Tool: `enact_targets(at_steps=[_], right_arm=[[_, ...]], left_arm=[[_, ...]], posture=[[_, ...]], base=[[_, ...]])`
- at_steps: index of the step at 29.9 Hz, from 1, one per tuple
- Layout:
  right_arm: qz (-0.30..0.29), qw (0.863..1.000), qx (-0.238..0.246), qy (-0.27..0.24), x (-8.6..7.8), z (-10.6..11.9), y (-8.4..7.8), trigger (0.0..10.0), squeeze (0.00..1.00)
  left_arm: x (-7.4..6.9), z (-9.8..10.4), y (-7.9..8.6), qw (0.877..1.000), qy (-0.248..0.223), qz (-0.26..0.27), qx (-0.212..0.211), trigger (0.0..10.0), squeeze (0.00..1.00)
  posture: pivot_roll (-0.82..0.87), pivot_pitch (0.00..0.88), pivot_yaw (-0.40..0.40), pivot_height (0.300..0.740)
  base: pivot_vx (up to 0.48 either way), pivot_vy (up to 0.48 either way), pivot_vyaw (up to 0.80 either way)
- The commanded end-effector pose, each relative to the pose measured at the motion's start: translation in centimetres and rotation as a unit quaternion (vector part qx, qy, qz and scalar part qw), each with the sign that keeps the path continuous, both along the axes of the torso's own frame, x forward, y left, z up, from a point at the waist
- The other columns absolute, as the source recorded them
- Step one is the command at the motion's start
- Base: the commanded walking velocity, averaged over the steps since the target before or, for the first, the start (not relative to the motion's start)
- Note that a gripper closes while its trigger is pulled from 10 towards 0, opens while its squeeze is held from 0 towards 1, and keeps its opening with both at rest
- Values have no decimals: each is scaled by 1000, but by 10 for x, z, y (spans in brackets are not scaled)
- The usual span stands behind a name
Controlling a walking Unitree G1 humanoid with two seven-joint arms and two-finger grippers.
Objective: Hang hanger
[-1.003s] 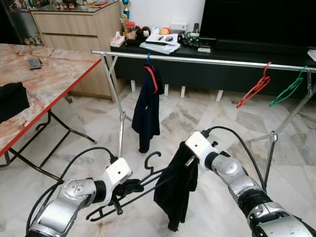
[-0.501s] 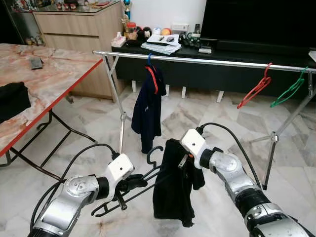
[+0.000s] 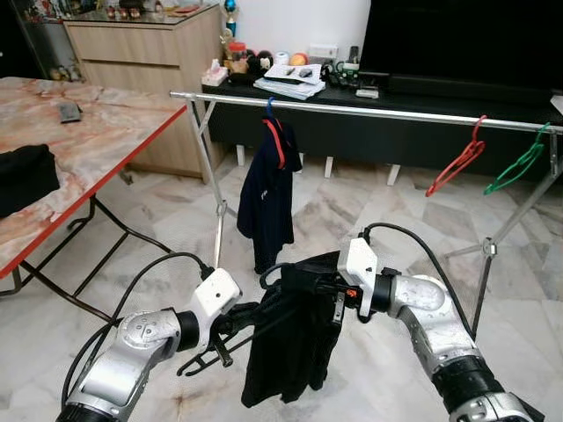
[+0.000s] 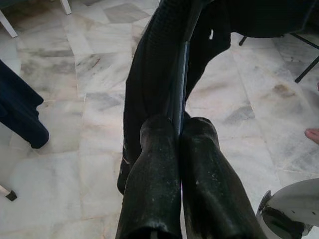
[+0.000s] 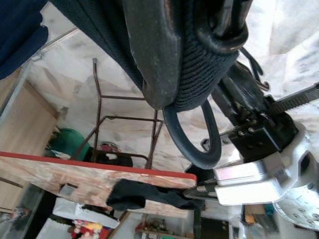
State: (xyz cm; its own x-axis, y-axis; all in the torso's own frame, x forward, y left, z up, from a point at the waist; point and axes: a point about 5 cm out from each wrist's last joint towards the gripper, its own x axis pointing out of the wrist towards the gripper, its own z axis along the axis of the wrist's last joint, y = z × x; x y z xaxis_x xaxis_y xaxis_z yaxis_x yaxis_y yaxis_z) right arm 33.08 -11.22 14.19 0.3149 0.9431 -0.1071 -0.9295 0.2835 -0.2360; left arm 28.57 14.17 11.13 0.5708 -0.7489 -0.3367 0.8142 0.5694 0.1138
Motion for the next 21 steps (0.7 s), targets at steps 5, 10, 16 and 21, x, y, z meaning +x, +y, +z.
enact_targets(at_steps=[5,10,16,21], right_arm=[[-91,992,-65,-50,16,2,-14,10000,0],[-181,972,-118,-94,30,4,-25,10000,0],[-188,969,-120,-110,31,4,-24,10000,0],[-30,997,-37,-68,13,13,1,10000,0]], left_arm=[[6,8,1,1000,-17,11,-11,10000,0],[3,6,1,1000,-12,4,-10,10000,0],[1,6,-1,1000,-5,-5,-13,10000,0],[-5,4,-2,999,14,-32,-5,10000,0]], posture=[[76,26,-11,740],[75,29,-10,740],[78,29,-9,740],[78,30,-6,740]], base=[[0,0,0],[0,0,0],[0,0,0],[0,0,0]])
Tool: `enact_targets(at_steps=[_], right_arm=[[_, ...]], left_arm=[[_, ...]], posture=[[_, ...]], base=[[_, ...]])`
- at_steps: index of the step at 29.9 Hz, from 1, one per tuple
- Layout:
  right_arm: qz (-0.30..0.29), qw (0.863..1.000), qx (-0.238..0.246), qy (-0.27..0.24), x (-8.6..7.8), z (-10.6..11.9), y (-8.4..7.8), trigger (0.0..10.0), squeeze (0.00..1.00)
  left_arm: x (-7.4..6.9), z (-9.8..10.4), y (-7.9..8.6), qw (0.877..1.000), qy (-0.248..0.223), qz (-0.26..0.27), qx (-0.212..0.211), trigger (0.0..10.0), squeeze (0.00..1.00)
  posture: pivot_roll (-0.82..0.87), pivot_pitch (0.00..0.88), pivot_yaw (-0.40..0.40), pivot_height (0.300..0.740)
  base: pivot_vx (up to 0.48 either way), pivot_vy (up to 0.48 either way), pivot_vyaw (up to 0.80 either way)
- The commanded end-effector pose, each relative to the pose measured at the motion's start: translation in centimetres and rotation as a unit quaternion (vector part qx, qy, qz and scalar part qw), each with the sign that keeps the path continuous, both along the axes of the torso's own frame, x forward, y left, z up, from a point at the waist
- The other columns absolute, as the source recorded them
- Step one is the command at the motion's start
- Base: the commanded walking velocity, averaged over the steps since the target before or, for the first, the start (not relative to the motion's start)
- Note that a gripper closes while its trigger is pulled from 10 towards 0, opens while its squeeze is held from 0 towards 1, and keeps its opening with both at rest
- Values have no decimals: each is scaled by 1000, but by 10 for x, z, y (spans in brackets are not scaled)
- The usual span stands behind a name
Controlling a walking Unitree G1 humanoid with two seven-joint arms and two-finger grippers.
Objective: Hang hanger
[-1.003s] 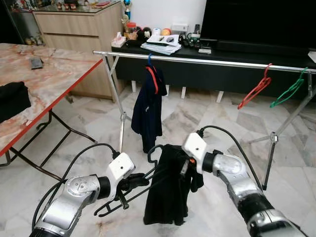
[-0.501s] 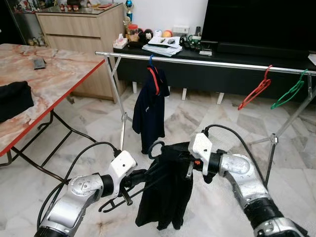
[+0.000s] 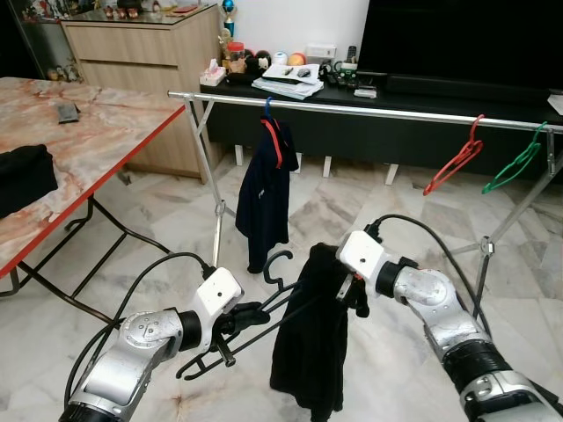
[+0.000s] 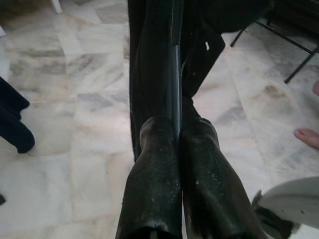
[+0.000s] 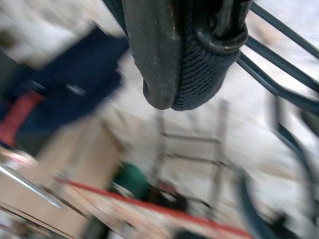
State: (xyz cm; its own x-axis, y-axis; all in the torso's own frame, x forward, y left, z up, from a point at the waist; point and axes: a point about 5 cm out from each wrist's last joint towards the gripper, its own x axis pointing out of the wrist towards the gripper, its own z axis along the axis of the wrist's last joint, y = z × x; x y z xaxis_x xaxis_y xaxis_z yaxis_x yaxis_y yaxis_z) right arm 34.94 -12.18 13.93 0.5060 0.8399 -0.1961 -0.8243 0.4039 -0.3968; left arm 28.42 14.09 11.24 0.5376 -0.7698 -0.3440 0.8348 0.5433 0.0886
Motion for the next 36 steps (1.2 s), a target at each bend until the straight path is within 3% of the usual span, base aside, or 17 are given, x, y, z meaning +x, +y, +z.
enact_targets(at_steps=[1,2,6,12,17,21,24,36], right_arm=[[97,995,38,2,-9,17,14,10000,0],[97,995,38,2,-9,17,14,10000,0],[193,980,32,36,-23,19,24,10000,0],[262,960,71,64,-42,22,31,10000,0],[199,977,62,52,-36,13,26,10000,0],[79,995,45,32,-18,6,12,10000,0],[39,998,46,29,-15,6,4,10000,0],[63,995,71,23,-19,7,15,10000,0]], left_arm=[[-4,3,-1,1000,4,-18,1,10000,0],[-4,3,-1,1000,4,-18,1,10000,0],[-4,2,-1,1000,6,-21,1,10000,0],[-1,3,0,1000,-4,-5,3,10000,0],[4,5,1,999,-24,22,3,10000,0],[7,5,2,999,-31,32,2,10000,0],[5,4,1,999,-29,29,3,10000,0],[5,4,-2,999,-28,26,-4,10000,0]], posture=[[78,30,-6,740],[78,30,-6,740],[80,30,-6,740],[79,36,-5,740],[78,37,-8,740],[75,37,-8,740],[74,36,-7,740],[77,33,-7,740]], base=[[0,0,0],[0,0,0],[0,0,0],[0,0,0],[0,0,0],[0,0,0],[0,0,0],[0,0,0]])
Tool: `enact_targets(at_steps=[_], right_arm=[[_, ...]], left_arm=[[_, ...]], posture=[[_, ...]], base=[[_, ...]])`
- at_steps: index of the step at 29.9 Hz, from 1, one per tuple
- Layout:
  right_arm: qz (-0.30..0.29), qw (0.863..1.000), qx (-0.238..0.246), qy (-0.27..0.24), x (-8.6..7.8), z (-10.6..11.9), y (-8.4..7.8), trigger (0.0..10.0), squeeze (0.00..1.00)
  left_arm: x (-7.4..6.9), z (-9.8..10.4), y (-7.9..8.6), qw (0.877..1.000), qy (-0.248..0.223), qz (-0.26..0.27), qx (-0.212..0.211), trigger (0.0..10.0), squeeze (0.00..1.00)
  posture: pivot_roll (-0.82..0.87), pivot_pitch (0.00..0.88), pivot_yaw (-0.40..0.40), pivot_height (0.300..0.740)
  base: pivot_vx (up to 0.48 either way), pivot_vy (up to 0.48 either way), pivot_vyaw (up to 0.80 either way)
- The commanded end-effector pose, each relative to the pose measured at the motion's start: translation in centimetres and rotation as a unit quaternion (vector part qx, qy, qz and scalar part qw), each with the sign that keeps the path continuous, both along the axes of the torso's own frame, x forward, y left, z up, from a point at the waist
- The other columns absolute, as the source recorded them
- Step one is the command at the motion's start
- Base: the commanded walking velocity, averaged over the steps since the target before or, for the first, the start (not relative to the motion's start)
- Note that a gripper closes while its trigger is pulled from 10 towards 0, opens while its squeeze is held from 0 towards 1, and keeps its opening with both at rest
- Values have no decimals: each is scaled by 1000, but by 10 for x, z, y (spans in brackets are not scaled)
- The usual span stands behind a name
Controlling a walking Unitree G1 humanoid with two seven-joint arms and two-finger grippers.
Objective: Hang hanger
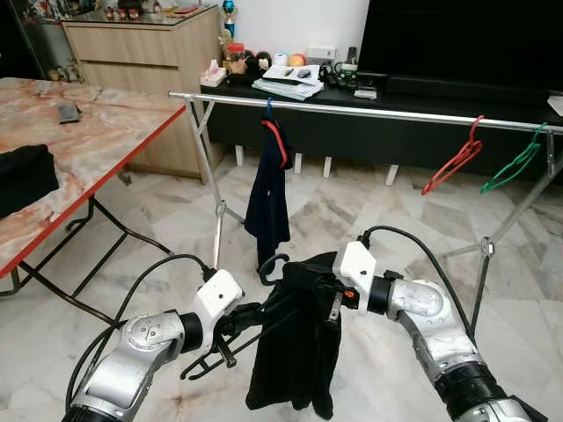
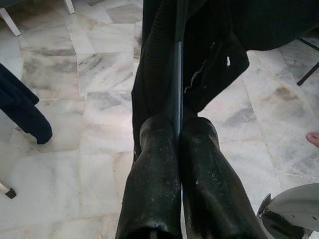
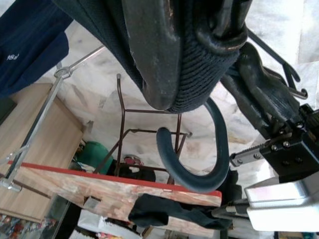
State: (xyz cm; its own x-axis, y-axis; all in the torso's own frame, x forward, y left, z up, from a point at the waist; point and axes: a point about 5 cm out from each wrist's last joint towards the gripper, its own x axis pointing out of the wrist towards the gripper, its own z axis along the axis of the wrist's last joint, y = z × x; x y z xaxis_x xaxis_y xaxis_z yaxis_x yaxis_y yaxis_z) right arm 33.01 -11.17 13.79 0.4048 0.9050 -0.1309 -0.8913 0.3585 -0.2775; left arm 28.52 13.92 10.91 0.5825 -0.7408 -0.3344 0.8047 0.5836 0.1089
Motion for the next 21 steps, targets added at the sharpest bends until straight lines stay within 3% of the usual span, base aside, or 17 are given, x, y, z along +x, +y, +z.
enact_targets(at_steps=[1,4,5,6,7,21], right_arm=[[15,1000,16,-20,0,10,6,10000,0],[31,999,22,-13,-2,12,8,10000,0],[32,999,22,-12,-2,12,8,10000,118],[31,999,22,-11,-2,12,7,10000,867],[30,999,22,-10,-2,11,7,10000,1000],[32,999,-2,-5,-4,7,2,10000,1000]], left_arm=[[4,7,0,1000,-17,2,-5,10000,0],[4,8,0,1000,-19,6,-9,10000,0],[4,8,0,1000,-20,7,-11,10000,0],[4,8,0,1000,-20,7,-14,10000,0],[4,8,-1,1000,-20,8,-16,10000,0],[4,9,-3,999,-22,8,-26,10000,0]], posture=[[77,33,-7,740],[76,34,-9,740],[76,34,-10,740],[75,33,-10,740],[75,33,-10,740],[71,33,-13,740]], base=[[0,0,0],[0,0,0],[0,0,0],[0,0,0],[0,0,0],[0,0,0]])
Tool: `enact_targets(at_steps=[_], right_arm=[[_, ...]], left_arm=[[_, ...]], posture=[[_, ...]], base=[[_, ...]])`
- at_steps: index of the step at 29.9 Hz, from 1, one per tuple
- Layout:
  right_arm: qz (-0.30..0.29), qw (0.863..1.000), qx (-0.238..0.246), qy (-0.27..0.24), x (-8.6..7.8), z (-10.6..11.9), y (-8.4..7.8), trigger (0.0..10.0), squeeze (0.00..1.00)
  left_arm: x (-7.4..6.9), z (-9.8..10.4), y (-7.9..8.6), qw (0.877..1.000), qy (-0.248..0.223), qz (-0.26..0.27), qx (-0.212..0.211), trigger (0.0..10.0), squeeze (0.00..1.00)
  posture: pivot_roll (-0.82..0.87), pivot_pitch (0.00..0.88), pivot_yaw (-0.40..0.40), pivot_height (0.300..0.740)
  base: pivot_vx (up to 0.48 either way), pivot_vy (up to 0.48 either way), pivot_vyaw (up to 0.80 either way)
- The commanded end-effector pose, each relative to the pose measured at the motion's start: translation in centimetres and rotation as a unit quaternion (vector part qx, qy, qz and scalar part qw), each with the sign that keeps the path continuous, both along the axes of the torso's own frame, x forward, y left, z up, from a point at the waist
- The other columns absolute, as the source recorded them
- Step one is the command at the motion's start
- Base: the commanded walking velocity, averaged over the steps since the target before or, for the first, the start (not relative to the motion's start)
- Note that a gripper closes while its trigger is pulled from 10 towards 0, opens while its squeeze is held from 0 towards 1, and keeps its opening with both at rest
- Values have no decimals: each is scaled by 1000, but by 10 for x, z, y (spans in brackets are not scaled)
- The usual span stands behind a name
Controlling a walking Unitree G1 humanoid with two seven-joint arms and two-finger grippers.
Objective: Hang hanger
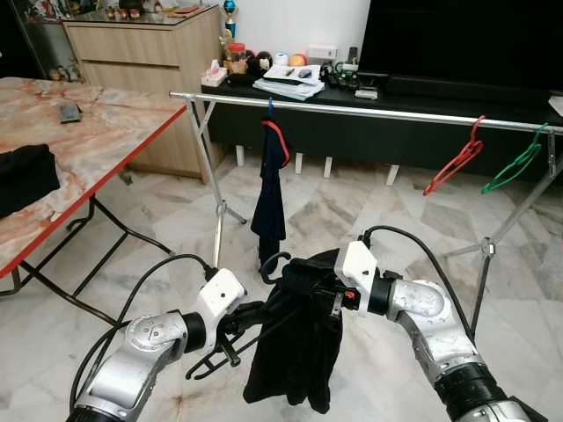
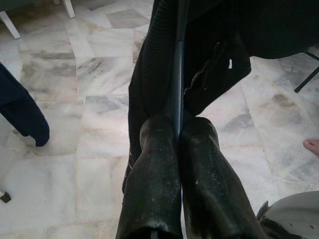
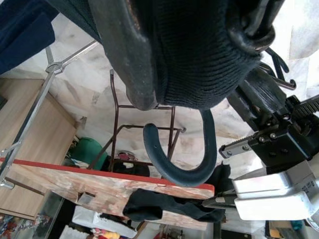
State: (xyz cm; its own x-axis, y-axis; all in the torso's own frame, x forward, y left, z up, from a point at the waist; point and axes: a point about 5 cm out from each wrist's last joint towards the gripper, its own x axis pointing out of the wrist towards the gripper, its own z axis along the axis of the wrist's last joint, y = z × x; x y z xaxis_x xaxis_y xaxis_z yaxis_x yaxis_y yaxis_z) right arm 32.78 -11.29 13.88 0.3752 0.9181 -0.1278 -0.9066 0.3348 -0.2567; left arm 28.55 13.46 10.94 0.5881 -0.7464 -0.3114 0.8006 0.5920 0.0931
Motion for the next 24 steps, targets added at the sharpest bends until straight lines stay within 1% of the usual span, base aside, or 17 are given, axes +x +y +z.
enact_targets(at_steps=[1,2,3,4,5,12,13,14,15,16,17,19,20,24], right_arm=[[14,1000,-20,-19,0,5,2,10000,1000],[8,999,-30,-24,1,5,1,10000,922],[2,999,-38,-27,2,4,0,10000,114],[-1,999,-42,-29,3,4,-1,10000,114],[-5,998,-48,-32,4,4,-2,10000,0],[-4,998,-62,-33,4,6,-7,10000,0],[3,997,-66,-29,2,7,-9,10000,227],[3,997,-66,-29,2,7,-9,10000,227],[6,997,-68,-27,2,7,-10,10000,663],[13,997,-72,-22,0,7,-12,10000,1000],[24,996,-80,-16,-3,8,-16,10000,1000],[27,996,-82,-14,-4,8,-18,10000,1000],[33,995,-90,-11,-6,8,-21,10000,1000],[34,995,-93,-10,-7,8,-22,10000,1000]], left_arm=[[4,9,1,1000,-21,6,-12,10000,0],[4,8,1,1000,-21,6,-12,10000,0],[4,8,2,1000,-21,6,-12,10000,0],[4,8,2,1000,-21,6,-12,10000,0],[4,8,2,1000,-21,6,-12,10000,0],[3,7,2,1000,-20,7,-10,10000,0],[4,7,2,1000,-20,8,-9,10000,0],[4,7,2,1000,-20,8,-9,10000,0],[4,7,2,1000,-20,8,-9,10000,0],[4,7,2,1000,-20,9,-9,10000,0],[4,6,3,1000,-21,11,-7,10000,0],[5,6,3,1000,-22,12,-6,10000,0],[6,5,4,1000,-24,17,-4,10000,0],[6,5,4,1000,-25,19,-3,10000,0]], posture=[[70,34,-14,740],[70,34,-14,740],[70,34,-14,740],[70,34,-14,740],[69,34,-14,740],[64,34,-15,740],[63,34,-15,740],[63,34,-15,740],[63,35,-15,740],[63,35,-15,740],[63,35,-15,740],[63,35,-15,740],[56,35,-15,740],[56,35,-15,740]], base=[[0,0,0],[0,0,0],[0,0,0],[0,0,0],[0,0,0],[0,0,0],[0,0,0],[0,0,0],[0,0,0],[0,0,0],[0,0,0],[0,0,0],[0,0,0],[0,0,0]])
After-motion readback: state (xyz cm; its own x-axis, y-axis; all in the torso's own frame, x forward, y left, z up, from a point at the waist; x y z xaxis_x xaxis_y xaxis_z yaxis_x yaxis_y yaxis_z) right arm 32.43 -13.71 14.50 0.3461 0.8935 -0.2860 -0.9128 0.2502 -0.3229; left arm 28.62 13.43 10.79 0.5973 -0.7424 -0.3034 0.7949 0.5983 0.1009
